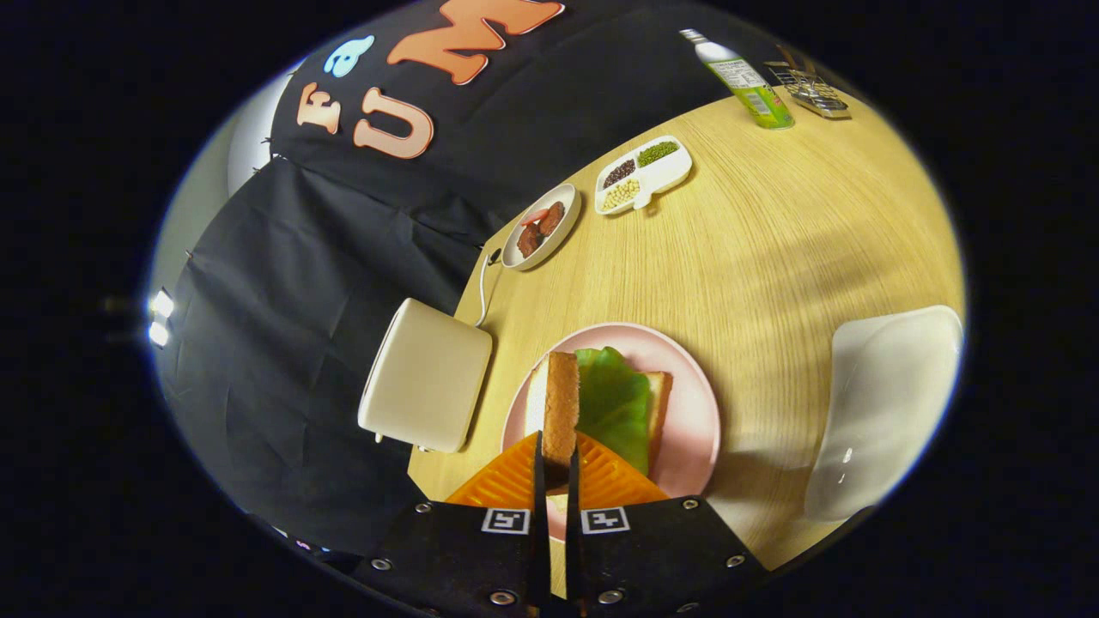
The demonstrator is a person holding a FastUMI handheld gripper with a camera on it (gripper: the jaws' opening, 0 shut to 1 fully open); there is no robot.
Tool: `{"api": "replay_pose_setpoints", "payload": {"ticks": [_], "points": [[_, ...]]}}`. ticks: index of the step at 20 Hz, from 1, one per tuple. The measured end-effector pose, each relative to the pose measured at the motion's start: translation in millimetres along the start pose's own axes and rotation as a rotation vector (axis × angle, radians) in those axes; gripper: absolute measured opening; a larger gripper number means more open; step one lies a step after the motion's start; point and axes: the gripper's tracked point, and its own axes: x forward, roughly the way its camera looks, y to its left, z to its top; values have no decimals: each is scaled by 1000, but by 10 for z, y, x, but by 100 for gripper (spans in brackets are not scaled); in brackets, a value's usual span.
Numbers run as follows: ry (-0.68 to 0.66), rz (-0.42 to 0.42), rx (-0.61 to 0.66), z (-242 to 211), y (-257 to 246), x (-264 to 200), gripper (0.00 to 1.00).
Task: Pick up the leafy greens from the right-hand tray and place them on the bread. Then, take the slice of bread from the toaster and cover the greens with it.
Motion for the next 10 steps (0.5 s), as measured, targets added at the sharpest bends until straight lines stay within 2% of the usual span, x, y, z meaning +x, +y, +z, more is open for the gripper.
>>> {"api": "replay_pose_setpoints", "payload": {"ticks": [5,7,8,10], "points": [[6,-73,-21,-13,-162,31,10],[-13,-109,-40,-42,-188,29,16],[-17,-108,-47,-38,-183,17,24],[-22,-108,-47,-33,-169,-5,29]]}}
